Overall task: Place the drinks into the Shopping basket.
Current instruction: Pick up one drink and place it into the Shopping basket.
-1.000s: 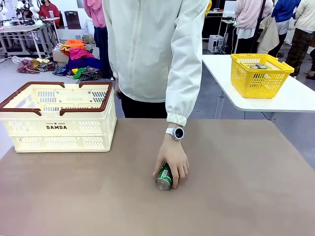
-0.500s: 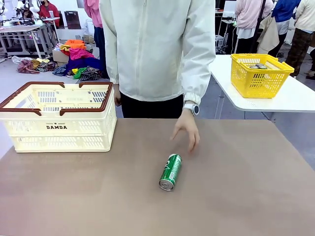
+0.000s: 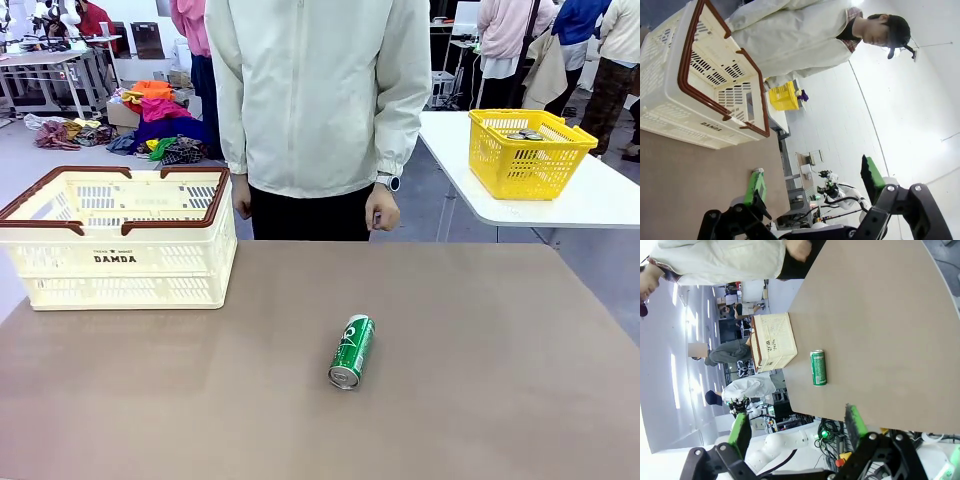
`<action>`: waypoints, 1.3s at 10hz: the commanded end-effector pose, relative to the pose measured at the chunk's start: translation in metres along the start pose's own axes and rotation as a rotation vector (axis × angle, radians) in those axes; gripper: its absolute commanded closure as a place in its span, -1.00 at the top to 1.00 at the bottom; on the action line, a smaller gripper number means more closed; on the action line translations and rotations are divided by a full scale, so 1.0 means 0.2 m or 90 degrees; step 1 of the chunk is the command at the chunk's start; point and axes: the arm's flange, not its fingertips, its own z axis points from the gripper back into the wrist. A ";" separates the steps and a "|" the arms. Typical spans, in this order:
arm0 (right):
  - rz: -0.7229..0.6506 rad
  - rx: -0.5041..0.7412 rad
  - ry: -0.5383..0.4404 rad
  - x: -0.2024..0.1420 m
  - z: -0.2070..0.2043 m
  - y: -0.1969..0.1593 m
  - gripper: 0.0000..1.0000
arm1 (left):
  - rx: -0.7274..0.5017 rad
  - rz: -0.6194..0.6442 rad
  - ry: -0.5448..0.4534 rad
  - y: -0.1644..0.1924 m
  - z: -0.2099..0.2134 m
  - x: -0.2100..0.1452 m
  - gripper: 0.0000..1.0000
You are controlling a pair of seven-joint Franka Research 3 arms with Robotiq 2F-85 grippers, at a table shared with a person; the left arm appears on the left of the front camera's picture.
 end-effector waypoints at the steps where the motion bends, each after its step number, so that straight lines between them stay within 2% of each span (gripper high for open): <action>1: 0.009 -0.002 0.004 0.00 0.02 0.01 1.00 | -0.002 -0.013 0.008 -0.23 -0.12 -0.14 1.00; 2: 0.009 -0.002 0.004 0.00 0.02 0.01 1.00 | 0.064 -0.035 0.034 -0.37 -0.28 -0.24 1.00; 4: 0.009 -0.002 0.004 0.00 0.02 0.01 1.00 | 0.159 -0.126 0.191 -0.58 -0.67 -0.50 1.00; 5: 0.009 -0.002 0.004 0.00 0.02 0.01 1.00 | 0.197 -0.176 0.274 -0.63 -0.89 -0.64 1.00; 6: 0.009 -0.002 0.004 0.00 0.02 0.01 1.00 | 0.233 -0.218 0.381 -0.64 -1.15 -0.81 1.00; 7: 0.009 -0.002 0.004 0.00 0.02 0.01 1.00 | 0.258 -0.247 0.459 -0.62 -1.34 -0.96 1.00; 10: 0.009 -0.002 0.004 0.00 0.02 0.01 1.00 | 0.362 -0.352 0.539 -0.41 -1.75 -1.35 1.00; 11: 0.009 -0.002 0.004 0.00 0.02 0.01 1.00 | 0.405 -0.424 0.498 -0.34 -1.82 -1.42 1.00; 12: 0.009 -0.002 0.004 0.00 0.02 0.01 1.00 | 0.445 -0.427 0.532 -0.32 -1.84 -1.42 1.00; 13: 0.009 -0.002 0.004 0.00 0.02 0.01 1.00 | 0.371 -0.362 0.550 -0.42 -1.79 -1.47 1.00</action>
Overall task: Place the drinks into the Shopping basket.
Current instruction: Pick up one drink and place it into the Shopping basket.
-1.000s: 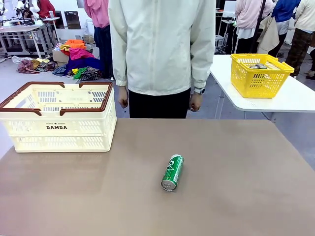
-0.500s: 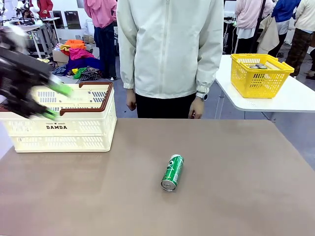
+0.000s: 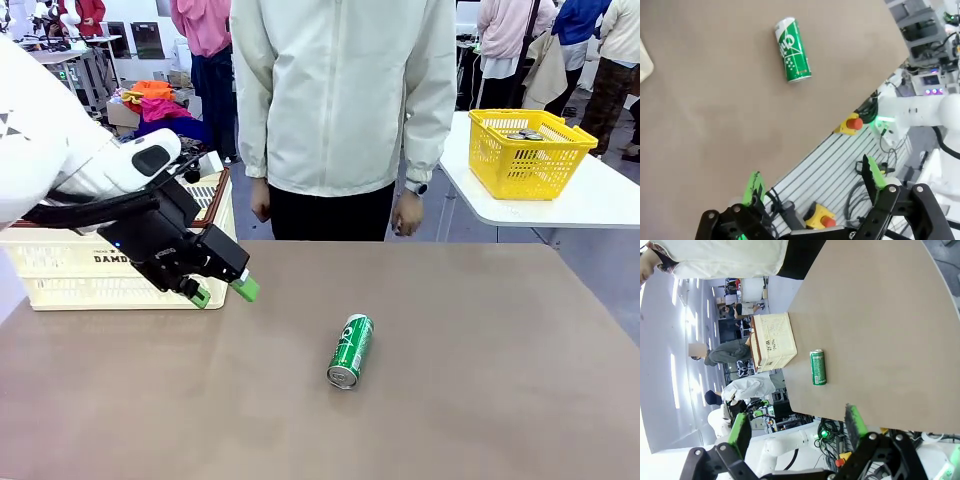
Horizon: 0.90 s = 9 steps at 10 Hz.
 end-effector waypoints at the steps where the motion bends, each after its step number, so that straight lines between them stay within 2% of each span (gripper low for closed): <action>1: 0.009 -0.001 0.004 0.00 0.02 0.01 1.00 | -0.051 0.019 -0.005 -0.02 0.10 -0.03 1.00; 3: 0.009 -0.001 0.004 0.00 0.02 0.01 1.00 | -0.051 0.019 -0.005 -0.02 0.10 -0.03 1.00; 4: 0.009 -0.001 0.004 0.00 0.02 0.01 1.00 | -0.025 0.007 -0.003 0.00 0.05 -0.01 1.00; 5: 0.009 -0.001 0.004 0.00 0.02 0.01 1.00 | -0.061 -0.067 0.072 0.03 0.06 0.18 1.00; 6: 0.009 -0.001 0.004 0.00 0.02 0.01 1.00 | -0.059 -0.069 0.126 0.03 -0.04 0.38 1.00; 8: 0.009 -0.001 0.004 0.00 0.02 0.01 1.00 | -0.015 -0.027 0.164 -0.09 -0.33 0.61 1.00; 9: 0.009 -0.001 0.004 0.00 0.02 0.01 1.00 | 0.018 -0.008 0.167 -0.13 -0.47 0.64 1.00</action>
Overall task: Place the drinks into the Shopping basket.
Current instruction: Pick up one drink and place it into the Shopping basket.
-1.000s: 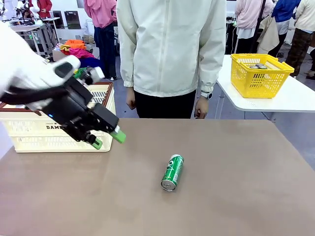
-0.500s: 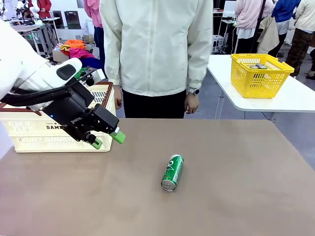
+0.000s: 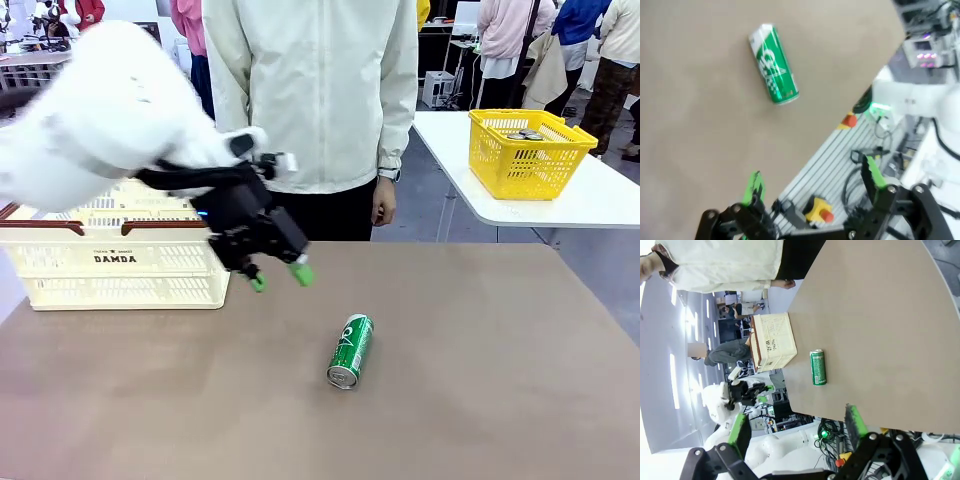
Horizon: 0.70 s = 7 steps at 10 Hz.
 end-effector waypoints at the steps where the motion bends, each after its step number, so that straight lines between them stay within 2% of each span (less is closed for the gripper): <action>1: 0.009 -0.001 0.004 0.00 0.02 0.01 1.00 | 0.044 0.046 0.024 -0.07 -0.15 0.14 1.00; 4: 0.009 -0.001 0.004 0.00 0.02 0.01 1.00 | 0.099 0.082 0.017 -0.13 -0.50 0.16 1.00; 7: 0.009 -0.001 0.004 0.00 0.02 0.01 1.00 | 0.175 0.048 0.018 -0.16 -0.77 0.21 1.00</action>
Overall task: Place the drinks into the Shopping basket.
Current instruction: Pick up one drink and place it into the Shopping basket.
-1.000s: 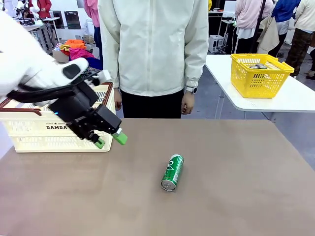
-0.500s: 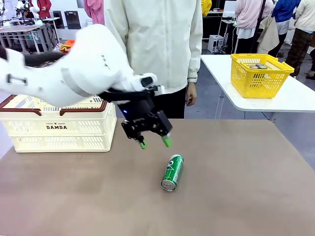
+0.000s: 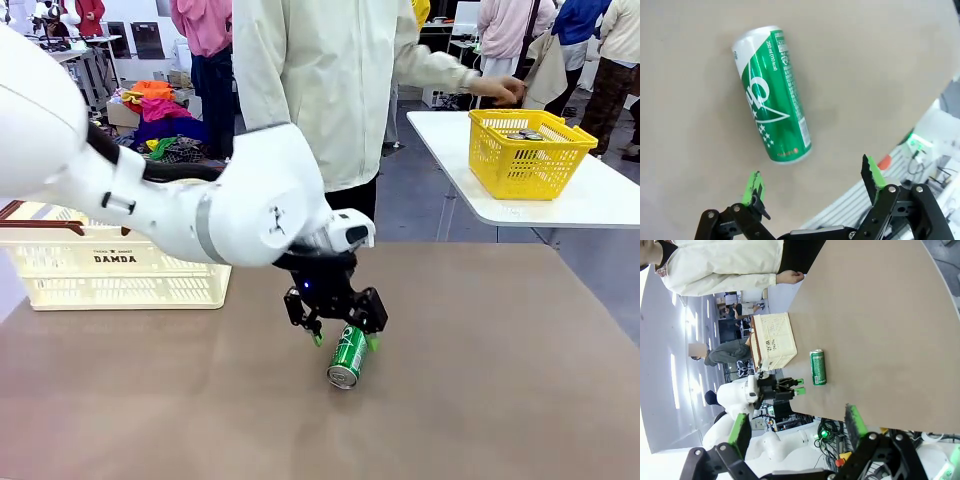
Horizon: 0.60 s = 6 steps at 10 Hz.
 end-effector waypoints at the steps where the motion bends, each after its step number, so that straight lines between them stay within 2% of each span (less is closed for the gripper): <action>1: 0.009 -0.001 0.004 0.00 0.02 0.01 1.00 | 0.057 0.015 -0.018 -0.01 -0.09 0.10 1.00; 5: 0.009 -0.001 0.004 0.00 0.02 0.01 1.00 | 0.101 -0.012 -0.073 -0.03 -0.28 0.20 1.00; 6: 0.009 -0.001 0.004 0.00 0.02 0.01 1.00 | 0.111 -0.014 -0.068 -0.03 -0.30 0.22 1.00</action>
